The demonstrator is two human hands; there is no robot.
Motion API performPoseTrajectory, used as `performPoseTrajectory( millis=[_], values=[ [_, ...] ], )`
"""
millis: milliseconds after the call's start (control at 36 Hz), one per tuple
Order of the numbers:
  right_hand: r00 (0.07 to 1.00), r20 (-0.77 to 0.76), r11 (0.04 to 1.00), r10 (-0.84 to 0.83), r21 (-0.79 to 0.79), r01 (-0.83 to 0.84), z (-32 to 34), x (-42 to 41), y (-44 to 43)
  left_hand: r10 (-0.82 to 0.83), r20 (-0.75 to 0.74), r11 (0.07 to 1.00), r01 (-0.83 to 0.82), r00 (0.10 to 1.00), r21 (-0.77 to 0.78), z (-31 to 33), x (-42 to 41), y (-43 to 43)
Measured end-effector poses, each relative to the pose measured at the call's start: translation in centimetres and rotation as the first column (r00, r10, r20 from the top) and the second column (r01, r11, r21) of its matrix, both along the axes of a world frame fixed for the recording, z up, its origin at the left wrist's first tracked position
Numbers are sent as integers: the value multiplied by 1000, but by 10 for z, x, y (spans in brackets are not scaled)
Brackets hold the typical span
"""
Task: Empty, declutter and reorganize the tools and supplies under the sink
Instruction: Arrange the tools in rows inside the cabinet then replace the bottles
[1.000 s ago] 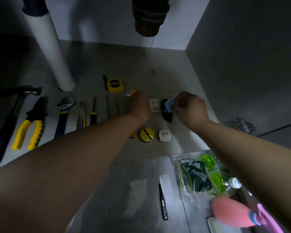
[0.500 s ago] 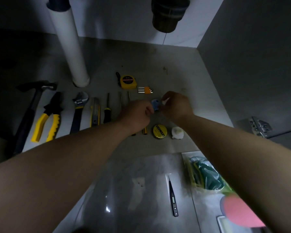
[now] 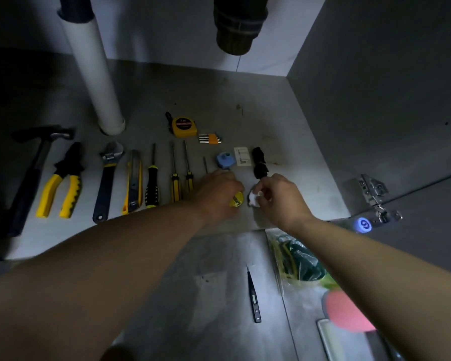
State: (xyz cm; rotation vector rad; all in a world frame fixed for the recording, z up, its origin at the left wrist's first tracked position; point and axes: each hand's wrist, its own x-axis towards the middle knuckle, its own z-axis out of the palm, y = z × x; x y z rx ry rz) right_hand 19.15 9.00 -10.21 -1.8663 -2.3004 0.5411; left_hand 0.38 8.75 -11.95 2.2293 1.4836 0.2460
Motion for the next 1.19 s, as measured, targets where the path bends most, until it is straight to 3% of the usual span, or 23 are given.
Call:
performPoseTrajectory(
  millis=[83, 194, 361, 500, 667, 778, 917, 972, 1056, 1194],
  values=[
    [1000, -28, 999, -7, 47, 9, 0, -12, -1, 161, 194, 984, -172, 968, 42, 11, -8, 8],
    [997, -72, 997, 36, 70, -31, -4, -37, -2, 379, 360, 910, -415, 852, 23, 23, -27, 20],
    [987, -136, 994, 80, 79, -70, -8, -64, -7, 456, 472, 860, -510, 754, -17, 22, -38, 18],
    [975, -222, 999, 28, 39, -19, -4, -47, -9, 423, 470, 882, -471, 775, -18, 21, -30, 19],
    [936, -214, 953, -279, 58, 298, 10, 3, 18, 231, 412, 967, -256, 882, 6, 22, 15, 16],
    [941, -198, 962, -274, -52, 270, 16, 14, 39, 83, 273, 996, -71, 958, -54, 15, 37, 14],
    [959, -208, 960, -193, -240, 142, 20, 2, 52, -26, -104, 997, 34, 994, 74, 4, 36, 13],
    [968, -187, 960, -167, -254, 116, 18, -4, 55, -51, -167, 993, 68, 985, 100, -1, 31, 14],
    [974, -171, 966, -148, -236, 105, 15, -12, 58, -59, -132, 991, 74, 989, 110, -3, 23, 15],
    [975, -186, 973, -125, -215, 84, 10, -21, 60, 114, 76, 969, -128, 991, 210, -2, -1, 23]
  ],
)
